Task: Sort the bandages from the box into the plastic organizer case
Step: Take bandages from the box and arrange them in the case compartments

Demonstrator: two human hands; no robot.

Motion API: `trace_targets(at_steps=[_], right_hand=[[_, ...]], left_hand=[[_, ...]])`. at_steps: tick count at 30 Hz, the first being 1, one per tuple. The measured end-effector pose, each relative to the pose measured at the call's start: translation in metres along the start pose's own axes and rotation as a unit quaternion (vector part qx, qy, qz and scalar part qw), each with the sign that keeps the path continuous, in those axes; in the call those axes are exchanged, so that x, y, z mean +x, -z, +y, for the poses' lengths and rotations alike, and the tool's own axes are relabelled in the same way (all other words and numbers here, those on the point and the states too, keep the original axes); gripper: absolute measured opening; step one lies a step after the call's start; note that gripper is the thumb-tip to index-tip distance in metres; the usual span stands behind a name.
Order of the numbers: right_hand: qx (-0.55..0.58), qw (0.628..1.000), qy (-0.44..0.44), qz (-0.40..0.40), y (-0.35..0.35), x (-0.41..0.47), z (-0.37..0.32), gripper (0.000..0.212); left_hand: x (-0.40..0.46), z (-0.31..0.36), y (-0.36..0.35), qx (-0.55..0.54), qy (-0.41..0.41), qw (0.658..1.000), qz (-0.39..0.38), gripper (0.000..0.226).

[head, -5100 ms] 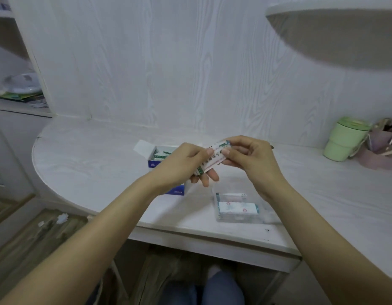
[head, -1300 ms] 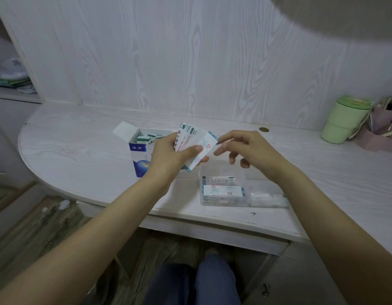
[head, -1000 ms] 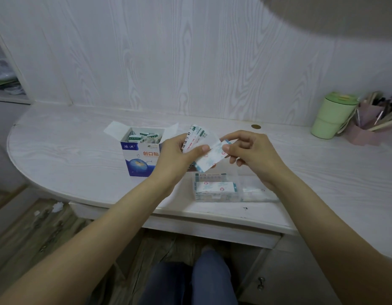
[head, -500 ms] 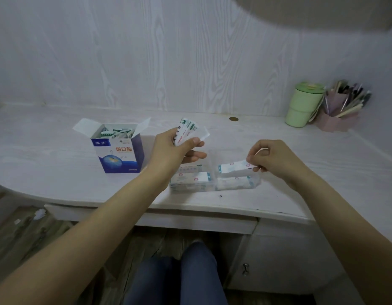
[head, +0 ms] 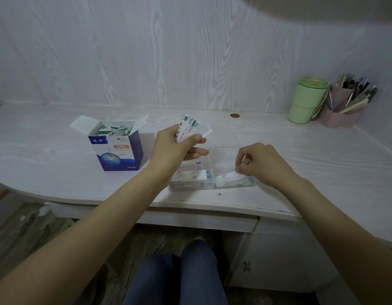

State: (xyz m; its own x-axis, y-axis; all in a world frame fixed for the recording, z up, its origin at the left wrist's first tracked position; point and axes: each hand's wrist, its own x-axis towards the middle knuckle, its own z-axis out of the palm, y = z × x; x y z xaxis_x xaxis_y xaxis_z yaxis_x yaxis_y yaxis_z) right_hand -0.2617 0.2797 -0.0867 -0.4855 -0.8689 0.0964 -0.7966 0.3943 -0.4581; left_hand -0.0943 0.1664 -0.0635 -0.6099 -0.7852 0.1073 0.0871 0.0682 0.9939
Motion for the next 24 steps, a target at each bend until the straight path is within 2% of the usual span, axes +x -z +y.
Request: trace_targets(at_steps=[5, 9, 13, 18, 22, 24], right_hand=[[-0.084, 0.994, 0.051, -0.044, 0.000, 0.002, -0.001, 0.007], [-0.076, 0.991, 0.032, -0.103, 0.002, 0.004, -0.003, 0.034], [-0.100, 0.986, 0.029, -0.131, 0.002, -0.002, -0.012, 0.051], [-0.099, 0.989, 0.023, -0.107, 0.000, -0.011, -0.015, 0.056], [-0.189, 0.978, 0.036, -0.084, -0.002, -0.012, -0.017, 0.055], [-0.152, 0.984, 0.023, -0.092, -0.001, -0.011, -0.018, 0.056]], left_hand=[[0.002, 0.000, 0.003, -0.001, 0.001, 1.000, 0.011, 0.013], [0.003, 0.001, 0.006, -0.001, 0.004, 1.000, 0.013, 0.017], [0.002, 0.002, 0.006, -0.004, -0.002, 1.000, 0.018, 0.015], [-0.001, 0.004, 0.003, -0.005, -0.009, 1.000, 0.010, 0.013], [-0.005, 0.005, 0.002, -0.011, -0.007, 1.000, 0.005, 0.013], [-0.006, 0.006, 0.003, -0.021, -0.004, 1.000, 0.001, 0.017]])
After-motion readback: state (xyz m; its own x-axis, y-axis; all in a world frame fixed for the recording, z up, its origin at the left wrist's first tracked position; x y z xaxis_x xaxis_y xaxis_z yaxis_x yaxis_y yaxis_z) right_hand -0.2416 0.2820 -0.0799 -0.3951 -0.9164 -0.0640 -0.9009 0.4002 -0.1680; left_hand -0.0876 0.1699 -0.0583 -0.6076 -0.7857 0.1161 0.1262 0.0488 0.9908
